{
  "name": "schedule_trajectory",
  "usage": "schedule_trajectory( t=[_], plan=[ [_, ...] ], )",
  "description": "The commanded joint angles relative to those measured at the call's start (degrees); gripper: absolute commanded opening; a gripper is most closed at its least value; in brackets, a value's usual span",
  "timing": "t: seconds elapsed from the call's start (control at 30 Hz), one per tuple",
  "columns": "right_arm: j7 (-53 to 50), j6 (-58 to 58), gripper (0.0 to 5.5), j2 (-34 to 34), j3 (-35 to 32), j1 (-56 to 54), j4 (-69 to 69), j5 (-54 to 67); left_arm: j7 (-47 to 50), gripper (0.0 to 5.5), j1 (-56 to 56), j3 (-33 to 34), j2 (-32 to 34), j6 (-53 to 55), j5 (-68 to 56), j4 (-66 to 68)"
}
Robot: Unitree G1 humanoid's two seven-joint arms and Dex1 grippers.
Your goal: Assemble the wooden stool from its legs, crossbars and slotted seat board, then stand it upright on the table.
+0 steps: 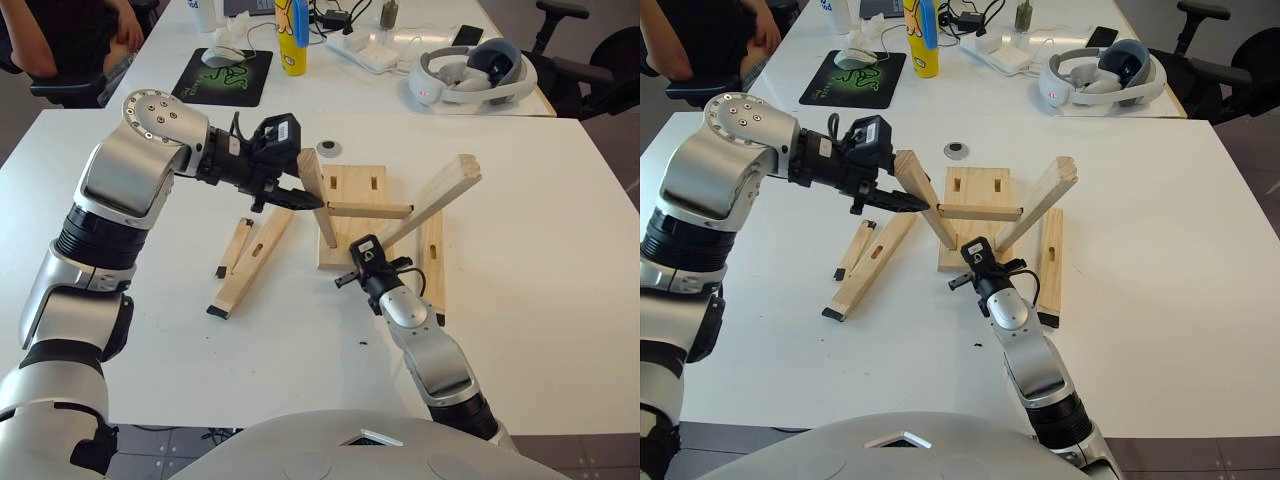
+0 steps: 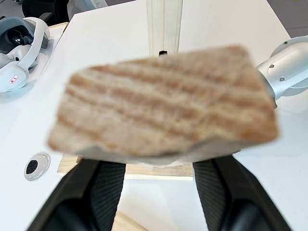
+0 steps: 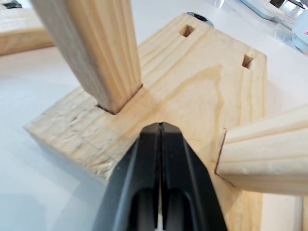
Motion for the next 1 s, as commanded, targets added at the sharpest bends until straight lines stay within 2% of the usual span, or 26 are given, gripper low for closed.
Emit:
schedule_trajectory(
  t=[0.03, 0.2, 0.23, 0.4, 0.63, 0.8, 0.9, 1.0],
  plan=[
    [6.06, 8.87, 0.00, -0.79, 4.88, 5.42, 7.27, 3.69, -1.16, 2.03, 1.34, -4.21, -3.90, -1.37, 0.79, 0.02],
    [6.52, 7.96, 0.00, -1.36, 4.46, 5.01, 7.34, 3.76, 1.43, 2.03, 3.51, -0.56, -3.97, -1.27, -0.76, 0.37],
    [6.60, 7.89, 0.00, -1.41, 4.37, 4.90, 7.43, 3.78, 1.69, 2.39, 3.79, -0.15, -3.94, -1.08, -0.93, 0.41],
    [7.19, 7.60, 0.00, -1.60, 3.95, 4.48, 7.65, 3.74, 5.32, 3.07, 5.07, 4.93, -4.63, 0.66, -2.75, 0.59],
    [7.28, 6.93, 0.00, -1.91, 2.43, 4.16, 8.19, 3.61, 4.40, 4.09, 5.62, 14.69, 0.02, 11.56, -12.77, -3.67],
    [7.16, 6.20, 0.00, -2.13, 1.87, 4.47, 8.89, 3.50, 4.60, 4.09, 3.31, 23.82, 4.25, 18.32, -20.68, -3.29],
    [7.39, 5.62, 0.00, -2.33, 1.62, 4.47, 9.52, 3.37, 8.35, 4.09, -0.82, 30.61, 2.42, 24.23, -28.62, -3.37],
    [7.94, 4.80, 0.00, -2.61, 1.59, 4.05, 10.56, 3.19, 14.27, 3.73, -2.53, 35.23, -1.13, 28.83, -35.49, -3.93]
  ],
)
